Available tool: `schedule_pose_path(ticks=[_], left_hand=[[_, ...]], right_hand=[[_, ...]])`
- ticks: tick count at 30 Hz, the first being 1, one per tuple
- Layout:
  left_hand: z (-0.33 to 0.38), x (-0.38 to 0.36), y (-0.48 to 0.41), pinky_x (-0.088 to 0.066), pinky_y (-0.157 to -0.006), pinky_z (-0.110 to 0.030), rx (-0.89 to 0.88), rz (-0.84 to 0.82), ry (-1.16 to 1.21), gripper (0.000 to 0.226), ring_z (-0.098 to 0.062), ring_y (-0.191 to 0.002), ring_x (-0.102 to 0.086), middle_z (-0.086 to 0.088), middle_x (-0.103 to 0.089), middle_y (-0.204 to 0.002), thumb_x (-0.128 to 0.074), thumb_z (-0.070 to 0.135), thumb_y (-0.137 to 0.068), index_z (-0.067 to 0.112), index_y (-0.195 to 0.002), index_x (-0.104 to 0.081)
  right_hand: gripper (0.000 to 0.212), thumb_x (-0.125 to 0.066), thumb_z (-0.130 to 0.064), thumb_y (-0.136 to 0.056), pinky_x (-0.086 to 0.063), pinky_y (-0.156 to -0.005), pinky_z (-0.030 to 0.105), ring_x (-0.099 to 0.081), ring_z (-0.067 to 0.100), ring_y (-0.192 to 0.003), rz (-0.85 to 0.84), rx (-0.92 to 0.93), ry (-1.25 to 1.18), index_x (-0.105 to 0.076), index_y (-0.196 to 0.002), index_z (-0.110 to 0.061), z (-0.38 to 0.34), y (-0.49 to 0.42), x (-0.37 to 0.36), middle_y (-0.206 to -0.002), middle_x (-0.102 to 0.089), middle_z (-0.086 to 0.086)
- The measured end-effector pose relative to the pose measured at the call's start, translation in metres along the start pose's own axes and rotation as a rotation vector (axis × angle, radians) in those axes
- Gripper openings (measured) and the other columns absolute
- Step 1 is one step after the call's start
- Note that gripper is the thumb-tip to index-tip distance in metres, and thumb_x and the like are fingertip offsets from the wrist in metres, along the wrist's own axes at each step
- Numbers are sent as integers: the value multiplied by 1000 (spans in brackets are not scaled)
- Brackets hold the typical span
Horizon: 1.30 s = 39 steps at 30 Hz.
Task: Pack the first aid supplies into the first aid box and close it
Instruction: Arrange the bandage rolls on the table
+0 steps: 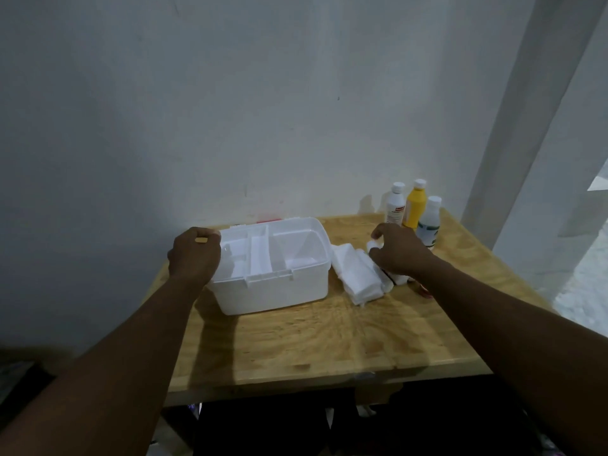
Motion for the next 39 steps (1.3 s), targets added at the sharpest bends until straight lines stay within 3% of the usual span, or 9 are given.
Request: schedule_pose_path(ticks=[6,11,16,23,29,32,34,36,39], left_hand=[[1,0,0,-47,-91,-38,28,-6,24,29,-34,-115,-59,-11,-64,-128,-50,23,-100,14,-122,-68],[-1,2,1,-43,-81,-33,40,-13,55,30,-28,-106,-58,-10,-65,-127,-48,17,-98,16,-120,-68],[-2,4,1,-42,-76,-32,51,-19,68,29,-23,-96,-54,-9,-65,-124,-48,15,-98,16,-120,-67],[0,2,0,-39,-73,-29,41,-14,43,29,-21,-94,-52,-9,-65,-124,-49,14,-97,16,-120,-67],[1,3,-1,-42,-79,-31,-5,-32,-67,29,-27,-105,-58,-11,-65,-128,-49,20,-99,15,-122,-67],[5,5,-8,-49,-91,-42,-175,-36,-381,35,-35,-111,-60,-12,-66,-124,-47,39,-98,18,-118,-66],[17,6,-11,-46,-99,-51,-286,-18,-540,41,-39,-116,-57,-13,-63,-125,-45,48,-97,20,-118,-66],[33,3,-13,-45,-100,-52,-354,-11,-545,41,-40,-118,-56,-14,-62,-125,-45,50,-97,21,-118,-65],[61,-14,-6,-47,-97,-48,-485,-51,-502,35,-37,-115,-58,-12,-63,-124,-52,43,-95,20,-118,-65]], right_hand=[[16,-57,-24,-89,-52,-78,29,-70,18,-83,193,180,-371,-65,-101,-17,-78,-2,24,-85,-74,1],[11,-64,-22,-84,-40,-53,10,-62,-6,-62,46,340,-445,-64,-94,-18,-152,13,6,-68,-68,-8],[20,-67,-24,-82,-49,-76,31,-63,21,-91,-74,411,-251,-63,-100,-17,-171,22,-31,-88,-63,-1],[29,-62,-42,-84,-43,-100,45,-55,30,-113,-157,405,-29,-75,-99,-21,-164,18,-43,-110,-68,6],[48,-53,-57,-81,-34,-109,54,-44,33,-129,-244,382,10,-65,-121,-34,-158,14,-38,-134,-55,8],[49,-56,-53,-80,-40,-106,48,-52,31,-124,-153,366,-52,-61,-123,-32,-147,10,-11,-131,-58,9],[38,-62,-40,-85,-43,-99,33,-57,26,-117,-92,370,-81,-64,-119,-25,-132,6,18,-124,-62,8],[28,-64,-31,-87,-38,-85,23,-60,23,-110,-37,336,-102,-68,-113,-19,-111,4,49,-119,-65,7],[20,-66,-28,-86,-40,-78,24,-61,20,-101,9,235,-109,-72,-102,-18,-70,1,80,-115,-67,6]])
Point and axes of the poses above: each hand's wrist, its own y-axis away from the middle knuckle, its own x-axis out of the back of the hand, z = x × y, the point moved 1 cm from there along -y, towards the middle knuckle
